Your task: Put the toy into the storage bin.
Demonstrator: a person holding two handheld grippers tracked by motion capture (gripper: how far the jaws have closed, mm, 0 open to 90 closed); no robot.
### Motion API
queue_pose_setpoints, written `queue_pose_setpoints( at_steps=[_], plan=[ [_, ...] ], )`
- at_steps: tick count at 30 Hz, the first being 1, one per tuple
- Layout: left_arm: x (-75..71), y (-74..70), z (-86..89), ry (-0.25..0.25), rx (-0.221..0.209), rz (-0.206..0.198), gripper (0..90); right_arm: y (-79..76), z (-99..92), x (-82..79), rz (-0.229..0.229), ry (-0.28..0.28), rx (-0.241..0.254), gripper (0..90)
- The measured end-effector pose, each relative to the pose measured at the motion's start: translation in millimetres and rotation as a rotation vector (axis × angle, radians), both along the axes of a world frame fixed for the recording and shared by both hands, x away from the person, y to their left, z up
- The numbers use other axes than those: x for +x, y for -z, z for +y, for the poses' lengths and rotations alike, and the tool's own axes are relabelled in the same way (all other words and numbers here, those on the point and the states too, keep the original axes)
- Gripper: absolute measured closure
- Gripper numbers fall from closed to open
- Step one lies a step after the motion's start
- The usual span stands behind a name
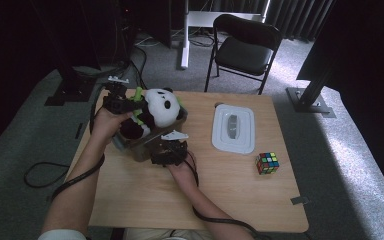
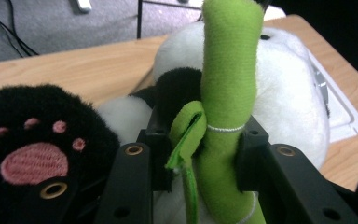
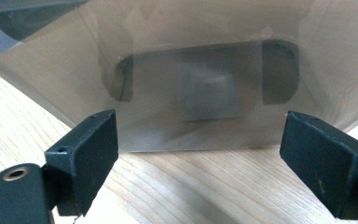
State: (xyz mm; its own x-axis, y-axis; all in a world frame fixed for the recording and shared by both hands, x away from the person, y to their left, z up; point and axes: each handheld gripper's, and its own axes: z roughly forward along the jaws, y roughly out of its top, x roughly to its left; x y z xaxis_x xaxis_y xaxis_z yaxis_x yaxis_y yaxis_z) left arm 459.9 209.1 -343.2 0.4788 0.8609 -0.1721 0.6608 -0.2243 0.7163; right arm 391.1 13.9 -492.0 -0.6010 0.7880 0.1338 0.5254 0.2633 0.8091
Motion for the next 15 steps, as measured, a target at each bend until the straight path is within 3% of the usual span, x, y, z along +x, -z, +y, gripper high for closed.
queue_pose_setpoints(
  at_steps=[5, 10, 15],
  plan=[
    [-0.6, 7.6, 1.4, 0.005, -0.015, 0.016, 62.6, 0.9, -4.0, -0.5, 0.008, -0.005, 0.000, 11.1],
    [-2.5, 13.1, -1.3, 0.038, 0.036, 0.009, 54.3, 1.3, -8.7, -1.3, 0.005, -0.016, -0.002, 11.1],
    [-1.4, 22.9, 2.4, 0.054, 0.022, 0.020, 51.5, 2.9, -11.0, -1.7, 0.000, -0.016, -0.007, 11.2]
  ],
)
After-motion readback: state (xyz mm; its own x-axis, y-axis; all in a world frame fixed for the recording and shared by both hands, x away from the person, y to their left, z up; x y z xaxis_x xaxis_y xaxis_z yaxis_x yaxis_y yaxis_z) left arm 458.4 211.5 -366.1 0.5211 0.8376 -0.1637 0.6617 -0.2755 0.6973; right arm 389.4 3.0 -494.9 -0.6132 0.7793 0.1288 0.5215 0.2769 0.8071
